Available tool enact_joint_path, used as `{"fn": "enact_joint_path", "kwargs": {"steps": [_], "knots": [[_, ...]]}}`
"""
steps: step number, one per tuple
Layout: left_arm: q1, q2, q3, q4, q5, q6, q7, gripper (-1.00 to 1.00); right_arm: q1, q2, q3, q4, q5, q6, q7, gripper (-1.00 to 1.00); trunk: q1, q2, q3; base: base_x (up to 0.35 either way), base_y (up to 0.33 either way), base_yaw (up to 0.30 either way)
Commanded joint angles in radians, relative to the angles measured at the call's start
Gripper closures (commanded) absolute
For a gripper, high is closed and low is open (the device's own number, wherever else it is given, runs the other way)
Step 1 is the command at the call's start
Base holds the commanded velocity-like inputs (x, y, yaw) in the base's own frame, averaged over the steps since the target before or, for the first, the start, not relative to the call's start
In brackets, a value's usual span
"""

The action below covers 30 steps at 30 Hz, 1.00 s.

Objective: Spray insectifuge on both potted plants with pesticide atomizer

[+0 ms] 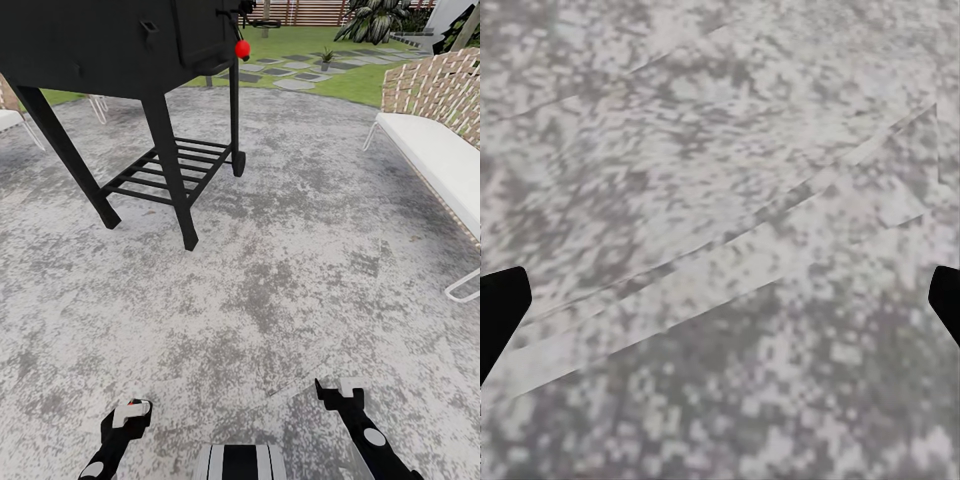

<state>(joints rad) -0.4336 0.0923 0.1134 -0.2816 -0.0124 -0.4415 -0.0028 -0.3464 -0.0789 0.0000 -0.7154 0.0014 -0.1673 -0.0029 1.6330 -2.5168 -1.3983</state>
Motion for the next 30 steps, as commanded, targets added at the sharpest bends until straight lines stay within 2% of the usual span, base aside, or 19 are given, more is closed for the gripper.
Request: {"fn": "enact_joint_path", "kwargs": {"steps": [1,2,27,30], "knots": [[0.0,0.0,0.003,0.001,-0.001,-0.003,0.0,-1.0,0.0,0.0,0.0,0.001,0.0,-0.003,0.0,-1.0,0.0,0.0,-0.001,0.0,0.0,0.0],[0.0,0.0,0.003,0.001,-0.001,-0.003,0.0,1.0,0.0,-0.001,0.0,0.001,0.0,-0.003,-0.001,-1.0,0.0,0.0,-0.001,0.0,0.0,0.0],[0.0,0.0,0.003,-0.004,-0.001,-0.003,0.0,1.0,0.0,0.0,0.0,0.001,0.0,-0.003,0.0,-1.0,0.0,0.0,-0.001,0.0,0.0,0.0],[0.0,0.0,0.002,-0.004,0.0,-0.003,-0.003,1.0,0.0,-0.001,0.0,0.003,0.0,-0.003,0.0,-1.0,-0.002,0.001,0.011,0.0,0.0,0.0]]}}
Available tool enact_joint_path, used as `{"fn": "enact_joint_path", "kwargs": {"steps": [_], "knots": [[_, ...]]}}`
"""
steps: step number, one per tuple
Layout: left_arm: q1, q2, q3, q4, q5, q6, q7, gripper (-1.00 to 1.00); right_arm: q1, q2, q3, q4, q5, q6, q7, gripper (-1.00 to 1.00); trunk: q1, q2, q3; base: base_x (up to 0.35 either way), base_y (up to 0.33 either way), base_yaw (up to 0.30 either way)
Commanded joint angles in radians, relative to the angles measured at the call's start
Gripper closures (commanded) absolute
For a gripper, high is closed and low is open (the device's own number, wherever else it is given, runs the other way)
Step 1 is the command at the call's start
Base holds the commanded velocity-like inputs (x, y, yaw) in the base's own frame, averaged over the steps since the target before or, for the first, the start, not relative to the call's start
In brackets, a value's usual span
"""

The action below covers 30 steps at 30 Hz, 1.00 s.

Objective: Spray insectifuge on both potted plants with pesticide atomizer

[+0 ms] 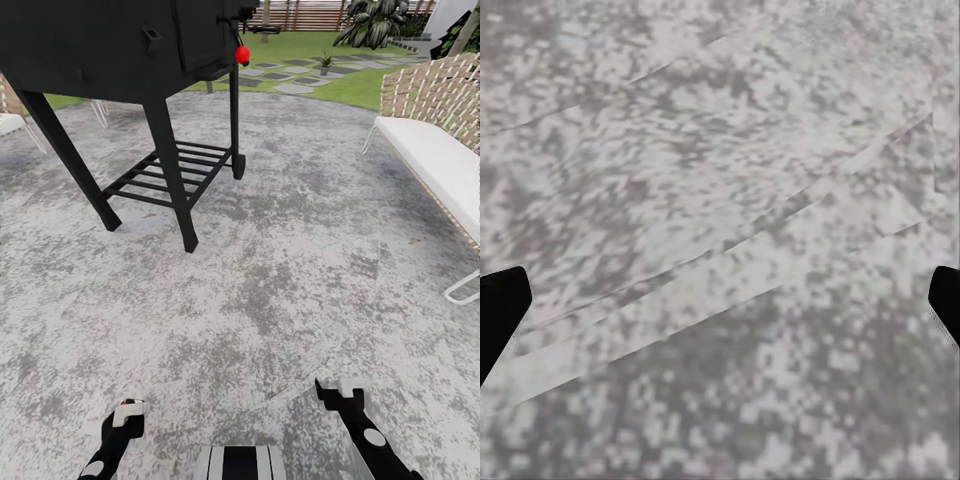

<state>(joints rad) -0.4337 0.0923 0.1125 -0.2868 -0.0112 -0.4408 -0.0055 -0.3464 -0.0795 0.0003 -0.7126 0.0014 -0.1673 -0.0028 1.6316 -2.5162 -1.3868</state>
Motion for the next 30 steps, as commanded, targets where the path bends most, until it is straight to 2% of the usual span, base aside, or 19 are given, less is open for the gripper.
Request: {"fn": "enact_joint_path", "kwargs": {"steps": [1,16,21,23,24,26,27,30], "knots": [[0.0,0.0,0.003,0.001,-0.001,-0.004,-0.001,1.0,0.0,0.0,0.0,0.001,0.0,-0.003,0.0,-1.0,-0.001,0.0,0.003,0.0,0.0,0.0],[0.0,0.0,0.003,0.003,-0.003,-0.004,-0.001,1.0,0.0,-0.001,0.0,0.0,-0.001,-0.014,0.0,-1.0,-0.007,0.004,0.061,0.0,0.0,0.0],[0.002,0.0,0.003,0.007,-0.003,-0.003,-0.001,1.0,0.0,-0.002,-0.001,0.008,-0.001,-0.066,-0.001,-1.0,-0.01,0.005,0.081,0.0,0.0,0.0],[0.009,0.004,0.004,0.008,-0.003,-0.003,0.001,1.0,0.004,-0.006,-0.002,0.051,-0.001,-0.098,-0.003,-1.0,-0.01,0.005,0.089,0.0,0.0,0.0],[0.068,0.015,0.011,0.001,0.0,-0.007,0.003,1.0,0.011,-0.01,-0.004,0.257,-0.002,-0.254,-0.003,-1.0,-0.011,0.005,0.094,0.0,0.0,0.0],[0.078,0.017,0.013,0.007,0.001,-0.008,0.004,1.0,0.012,-0.011,-0.005,0.341,-0.003,-0.33,-0.003,-1.0,-0.012,0.006,0.105,0.0,0.0,0.0],[0.103,0.017,0.015,0.006,0.006,-0.008,0.004,1.0,0.012,-0.01,-0.005,0.375,-0.003,-0.358,-0.003,-1.0,-0.012,0.006,0.111,0.0,0.0,0.0],[0.11,0.017,0.015,0.005,0.006,-0.009,0.004,1.0,0.012,-0.012,-0.005,0.381,-0.004,-0.362,-0.003,-1.0,-0.014,0.007,0.126,0.0,0.0,0.0]]}}
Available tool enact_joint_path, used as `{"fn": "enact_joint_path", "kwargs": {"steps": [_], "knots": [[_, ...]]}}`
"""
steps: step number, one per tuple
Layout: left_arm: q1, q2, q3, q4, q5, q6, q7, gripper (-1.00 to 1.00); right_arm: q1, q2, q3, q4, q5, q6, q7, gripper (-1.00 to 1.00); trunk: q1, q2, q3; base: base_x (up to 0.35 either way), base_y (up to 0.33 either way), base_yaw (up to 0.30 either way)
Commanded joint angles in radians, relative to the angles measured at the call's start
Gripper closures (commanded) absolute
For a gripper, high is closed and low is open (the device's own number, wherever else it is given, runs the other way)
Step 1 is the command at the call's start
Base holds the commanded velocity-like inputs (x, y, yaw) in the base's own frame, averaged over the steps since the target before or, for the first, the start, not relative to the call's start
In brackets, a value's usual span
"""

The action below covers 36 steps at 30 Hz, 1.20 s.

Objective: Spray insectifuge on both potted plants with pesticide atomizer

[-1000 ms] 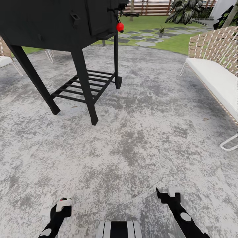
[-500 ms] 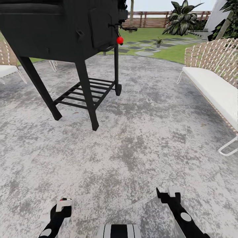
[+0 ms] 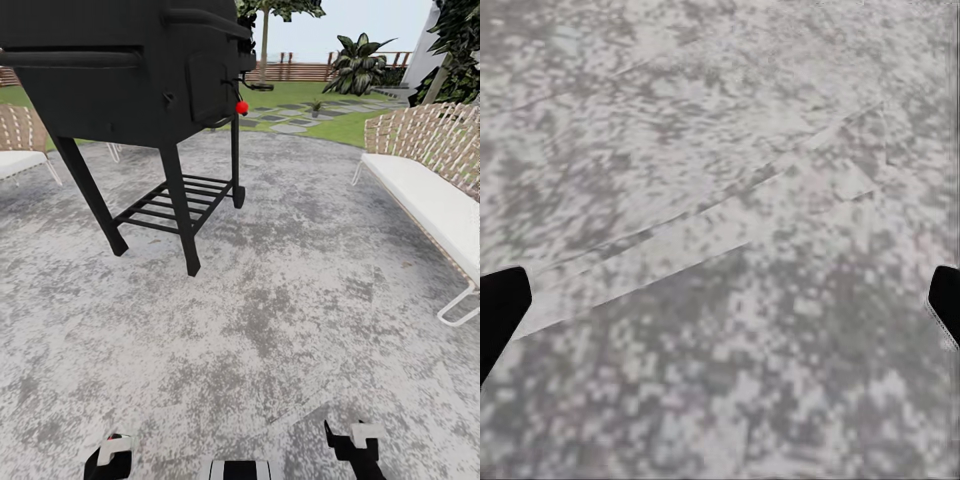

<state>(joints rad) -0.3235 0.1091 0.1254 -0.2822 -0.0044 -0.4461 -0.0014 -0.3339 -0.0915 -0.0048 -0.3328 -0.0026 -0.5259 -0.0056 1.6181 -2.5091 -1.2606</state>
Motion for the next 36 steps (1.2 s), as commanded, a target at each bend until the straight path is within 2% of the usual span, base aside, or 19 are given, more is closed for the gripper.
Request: {"fn": "enact_joint_path", "kwargs": {"steps": [1,12,18,36], "knots": [[0.001,0.0,0.002,0.001,0.0,-0.003,0.0,1.0,0.0,-0.001,-0.001,0.004,0.0,-0.004,-0.001,-1.0,-0.001,0.0,0.004,0.0,0.0,0.0],[0.004,-0.005,-0.001,0.003,-0.006,-0.003,0.0,1.0,0.0,-0.002,-0.001,0.029,0.0,-0.005,-0.001,-1.0,-0.006,0.003,0.047,0.0,0.0,0.0],[0.003,-0.003,0.0,0.005,-0.006,-0.003,0.0,1.0,0.0,-0.002,-0.002,0.079,0.0,-0.005,-0.001,-1.0,-0.008,0.004,0.071,0.0,0.0,0.0],[0.004,-0.004,-0.001,0.005,-0.006,-0.003,0.0,1.0,0.0,-0.002,-0.016,0.085,0.0,-0.006,-0.001,-1.0,-0.016,0.008,0.14,0.0,0.0,0.0]]}}
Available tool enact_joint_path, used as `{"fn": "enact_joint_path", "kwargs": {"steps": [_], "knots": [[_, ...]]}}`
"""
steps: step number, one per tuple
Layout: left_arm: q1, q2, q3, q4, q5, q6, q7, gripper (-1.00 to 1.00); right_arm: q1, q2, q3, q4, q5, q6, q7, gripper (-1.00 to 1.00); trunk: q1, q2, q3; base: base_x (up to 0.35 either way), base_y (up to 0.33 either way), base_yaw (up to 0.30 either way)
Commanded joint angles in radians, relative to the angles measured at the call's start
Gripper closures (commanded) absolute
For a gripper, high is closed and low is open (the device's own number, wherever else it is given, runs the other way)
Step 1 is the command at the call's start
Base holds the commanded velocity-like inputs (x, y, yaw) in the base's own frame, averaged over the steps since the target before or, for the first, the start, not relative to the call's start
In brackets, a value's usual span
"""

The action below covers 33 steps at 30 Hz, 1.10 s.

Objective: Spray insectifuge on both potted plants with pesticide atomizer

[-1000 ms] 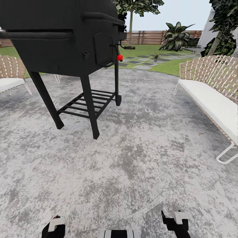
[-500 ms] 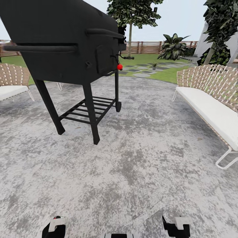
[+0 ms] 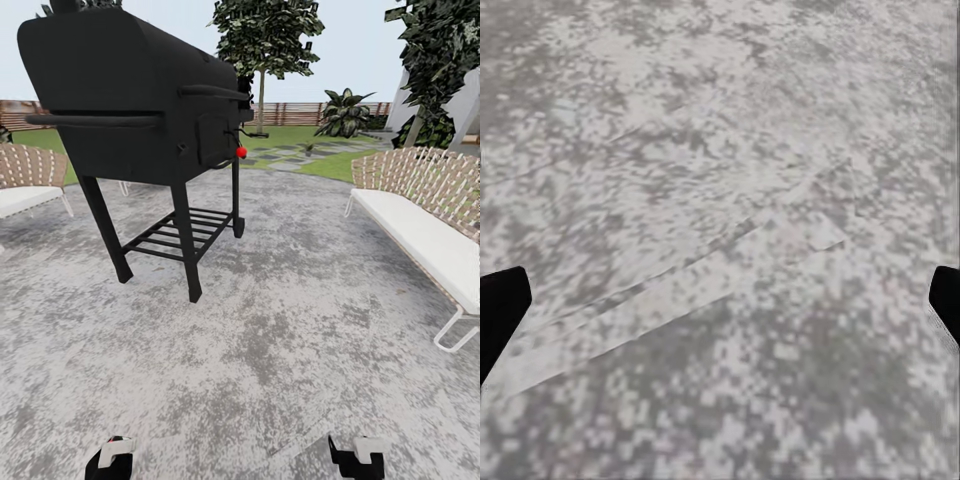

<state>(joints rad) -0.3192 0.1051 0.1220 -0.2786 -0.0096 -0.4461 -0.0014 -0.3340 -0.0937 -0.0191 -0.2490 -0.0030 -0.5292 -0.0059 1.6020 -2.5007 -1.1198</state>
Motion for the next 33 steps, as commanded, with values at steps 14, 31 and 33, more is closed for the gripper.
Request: {"fn": "enact_joint_path", "kwargs": {"steps": [14,31,33], "knots": [[-0.001,-0.001,0.002,0.001,-0.001,-0.003,0.0,1.0,0.0,0.0,-0.002,0.004,0.0,-0.003,0.0,-1.0,-0.04,0.071,0.06,0.0,0.0,-0.191],[0.0,-0.002,0.001,0.001,-0.003,-0.003,0.0,1.0,0.0,0.001,-0.001,0.005,0.0,-0.002,0.0,-1.0,-0.105,0.19,0.124,0.0,0.0,-0.277],[0.0,-0.002,0.001,0.001,-0.003,-0.003,0.0,1.0,0.0,0.001,-0.001,0.005,0.0,-0.002,0.0,-1.0,-0.113,0.204,0.131,0.0,0.0,-0.29]]}}
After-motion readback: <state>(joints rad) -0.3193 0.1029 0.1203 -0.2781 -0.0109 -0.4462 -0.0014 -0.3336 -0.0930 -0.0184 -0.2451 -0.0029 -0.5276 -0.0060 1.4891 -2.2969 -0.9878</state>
